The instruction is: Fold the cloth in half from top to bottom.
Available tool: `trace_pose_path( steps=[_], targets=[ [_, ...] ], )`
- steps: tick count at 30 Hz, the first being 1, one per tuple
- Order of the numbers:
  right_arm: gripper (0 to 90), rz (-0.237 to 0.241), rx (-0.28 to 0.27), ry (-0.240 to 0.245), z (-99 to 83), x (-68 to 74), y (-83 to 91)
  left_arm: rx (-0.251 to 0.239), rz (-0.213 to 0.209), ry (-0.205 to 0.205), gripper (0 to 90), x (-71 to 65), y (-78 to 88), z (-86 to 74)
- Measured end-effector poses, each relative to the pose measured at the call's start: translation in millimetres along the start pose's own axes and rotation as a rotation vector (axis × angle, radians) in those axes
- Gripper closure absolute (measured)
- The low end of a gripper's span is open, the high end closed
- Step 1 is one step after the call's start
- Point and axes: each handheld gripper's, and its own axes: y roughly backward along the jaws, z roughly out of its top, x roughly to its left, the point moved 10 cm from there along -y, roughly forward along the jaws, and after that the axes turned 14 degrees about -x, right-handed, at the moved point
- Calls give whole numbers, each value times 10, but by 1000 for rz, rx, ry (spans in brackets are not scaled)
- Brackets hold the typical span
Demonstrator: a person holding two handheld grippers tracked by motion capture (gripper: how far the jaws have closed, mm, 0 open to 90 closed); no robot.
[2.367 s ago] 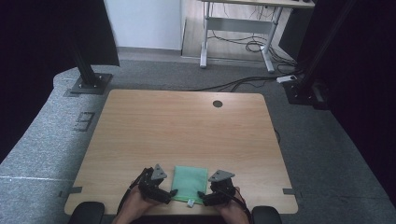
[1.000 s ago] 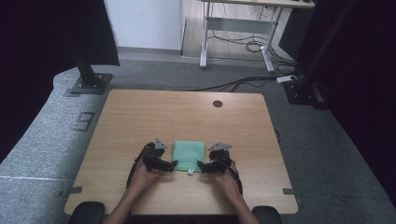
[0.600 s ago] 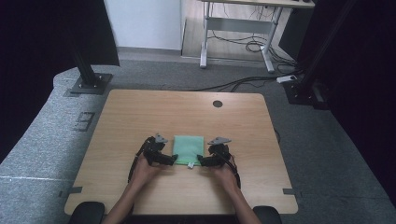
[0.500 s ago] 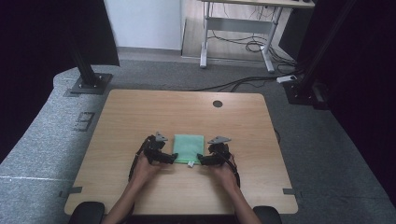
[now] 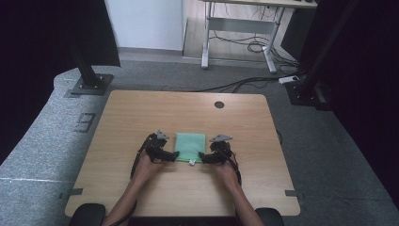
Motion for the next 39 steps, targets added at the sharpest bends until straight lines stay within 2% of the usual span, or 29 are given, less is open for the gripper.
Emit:
trace_pose_path(
  steps=[7, 13, 20, 23, 26, 31, 39],
  targets=[
    [144, 17, 6, -21, 16, 12, 9, -11, -26, -1, 0, -11, 18, 9],
    [138, 41, -15, -1, 100, 63, 78, -56, -42, 16, 0, -44, 100, 69],
    [132, 86, -17, -2, 182, 164, 197, -65, -83, -27, 0, -155, 271, 156],
    [127, 90, -10, -3, 191, 181, 252, -69, -96, -39, 0, -199, 347, 173],
    [102, 98, 0, 15, 196, 198, 306, -76, -107, -49, 0, -223, 429, 187],
    [42, 104, 13, 57, 218, 232, 413, -90, -114, -58, 0, -255, 550, 200],
    [0, 122, 13, 78, 248, 280, 557, -98, -114, -86, 0, -286, 668, 167]
  ],
)
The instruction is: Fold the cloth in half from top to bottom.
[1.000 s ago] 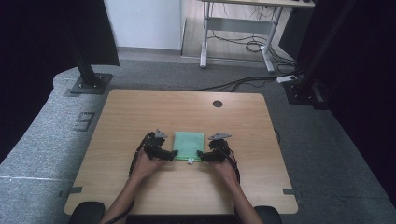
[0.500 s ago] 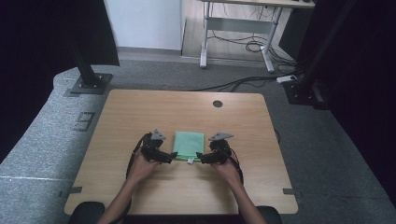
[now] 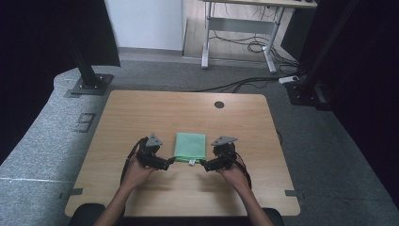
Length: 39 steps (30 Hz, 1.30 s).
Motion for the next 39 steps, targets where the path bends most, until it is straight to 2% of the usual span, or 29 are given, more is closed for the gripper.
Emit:
trace_pose_path(
  steps=[10, 18, 23, 29, 33, 39],
  targets=[
    [0, 4, -19, 7, 18, 22, 207, -17, -16, -8, 0, -94, 151, 15],
    [0, -9, -33, 3, -29, -37, 419, -26, -7, -32, 0, -88, 328, -38],
    [0, -27, -41, 3, -82, -112, 565, -19, 7, -24, 0, -43, 432, -134],
    [0, -56, -45, -24, -170, -216, 696, -3, 23, -9, 0, 9, 518, -298],
    [0, -82, -42, -39, -262, -290, 732, 9, 32, 11, 0, 43, 541, -422],
    [0, -95, -20, -69, -466, -341, 714, 28, 41, 28, 0, 90, 528, -555]
  ],
)
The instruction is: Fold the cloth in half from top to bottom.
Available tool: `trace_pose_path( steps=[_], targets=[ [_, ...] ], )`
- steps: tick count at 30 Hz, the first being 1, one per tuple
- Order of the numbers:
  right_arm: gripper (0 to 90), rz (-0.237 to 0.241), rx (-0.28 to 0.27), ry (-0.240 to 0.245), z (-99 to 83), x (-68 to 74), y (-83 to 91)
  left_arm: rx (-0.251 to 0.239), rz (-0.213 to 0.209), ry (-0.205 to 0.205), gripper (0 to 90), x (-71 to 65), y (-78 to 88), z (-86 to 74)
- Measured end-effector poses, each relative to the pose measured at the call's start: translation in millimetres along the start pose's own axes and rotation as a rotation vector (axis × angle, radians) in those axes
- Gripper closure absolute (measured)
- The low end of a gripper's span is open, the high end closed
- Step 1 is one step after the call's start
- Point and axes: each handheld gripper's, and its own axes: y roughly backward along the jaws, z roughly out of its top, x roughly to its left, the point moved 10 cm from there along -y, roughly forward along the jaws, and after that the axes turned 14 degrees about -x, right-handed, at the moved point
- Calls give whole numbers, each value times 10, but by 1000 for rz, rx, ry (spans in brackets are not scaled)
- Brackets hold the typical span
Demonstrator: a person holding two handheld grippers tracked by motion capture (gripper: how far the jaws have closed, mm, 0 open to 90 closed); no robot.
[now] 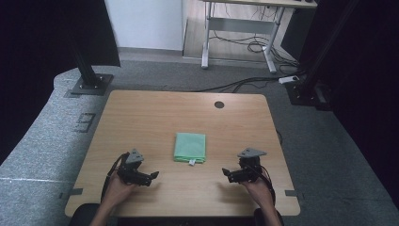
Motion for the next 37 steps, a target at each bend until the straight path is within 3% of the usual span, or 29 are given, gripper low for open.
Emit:
trace_pose_path(
  steps=[14, 17, 20, 37],
  targets=[
    [0, -1, 43, -6, -358, -6, -123, 68, -15, 10, 0, -42, -124, -224],
    [0, 1, 60, -6, -426, 13, -146, 85, -4, -9, 0, -48, -141, -236],
    [0, -16, 55, 29, -440, 23, -167, 97, 12, -31, 0, -54, -151, -246],
    [0, -20, 54, 30, -439, 23, -172, 96, 23, -26, 0, -54, -159, -243]
  ],
)
